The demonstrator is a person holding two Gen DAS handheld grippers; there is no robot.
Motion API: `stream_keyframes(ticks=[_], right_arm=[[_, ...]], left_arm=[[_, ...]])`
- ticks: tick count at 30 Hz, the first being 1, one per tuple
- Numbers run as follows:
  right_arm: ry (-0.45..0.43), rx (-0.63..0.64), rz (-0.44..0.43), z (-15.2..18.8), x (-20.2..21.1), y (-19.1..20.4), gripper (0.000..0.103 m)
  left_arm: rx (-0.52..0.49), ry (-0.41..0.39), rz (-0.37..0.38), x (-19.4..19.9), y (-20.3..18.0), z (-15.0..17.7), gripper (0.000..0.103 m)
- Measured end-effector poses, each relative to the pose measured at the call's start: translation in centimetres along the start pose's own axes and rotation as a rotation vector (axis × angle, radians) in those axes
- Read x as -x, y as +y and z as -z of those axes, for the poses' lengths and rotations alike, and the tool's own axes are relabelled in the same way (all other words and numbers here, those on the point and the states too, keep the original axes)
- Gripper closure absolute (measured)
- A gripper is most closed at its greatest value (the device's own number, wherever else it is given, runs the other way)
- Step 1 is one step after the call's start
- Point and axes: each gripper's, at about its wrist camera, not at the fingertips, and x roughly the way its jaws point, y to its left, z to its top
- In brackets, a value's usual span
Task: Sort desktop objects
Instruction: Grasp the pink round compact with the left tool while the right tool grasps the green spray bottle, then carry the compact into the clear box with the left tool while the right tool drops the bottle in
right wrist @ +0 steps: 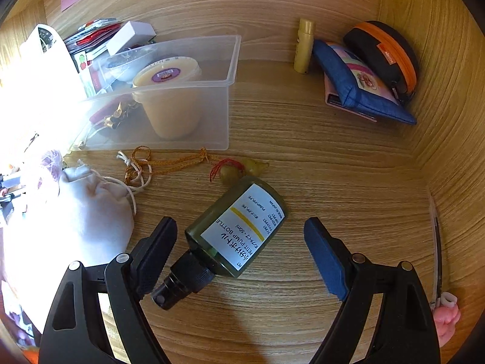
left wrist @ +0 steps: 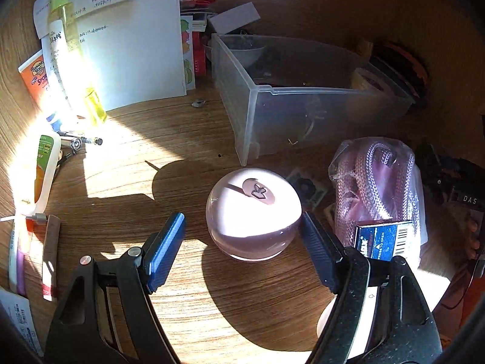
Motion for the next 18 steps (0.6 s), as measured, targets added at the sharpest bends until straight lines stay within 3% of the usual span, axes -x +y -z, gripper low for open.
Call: stream_keyframes(ticks=[3,8,10,18], right_arm=[[-0.007,-0.009,-0.025,-0.2,-0.1,0.0,0.022],[0.007,-0.027,-0.042,-0.1,-0.8,-0.5,0.049],[0.0,-0.044,-0.045,-0.2,-0.8,-0.8,0.055],[-0.065,-0.058,-0.053,0.0,0.4,-1.3,0.058]], left_arm=[[-0.007,0.002,-0.012,-0.5,-0.2,0.0,0.036],[-0.003,-0.007,-0.04,-0.7,-0.2,-0.2,0.04],[-0.01,-0.024,-0.063,-0.5,-0.3,-0.2,0.041],[0.035,-0.081,-0.078,0.6,0.6,-0.3,0.041]])
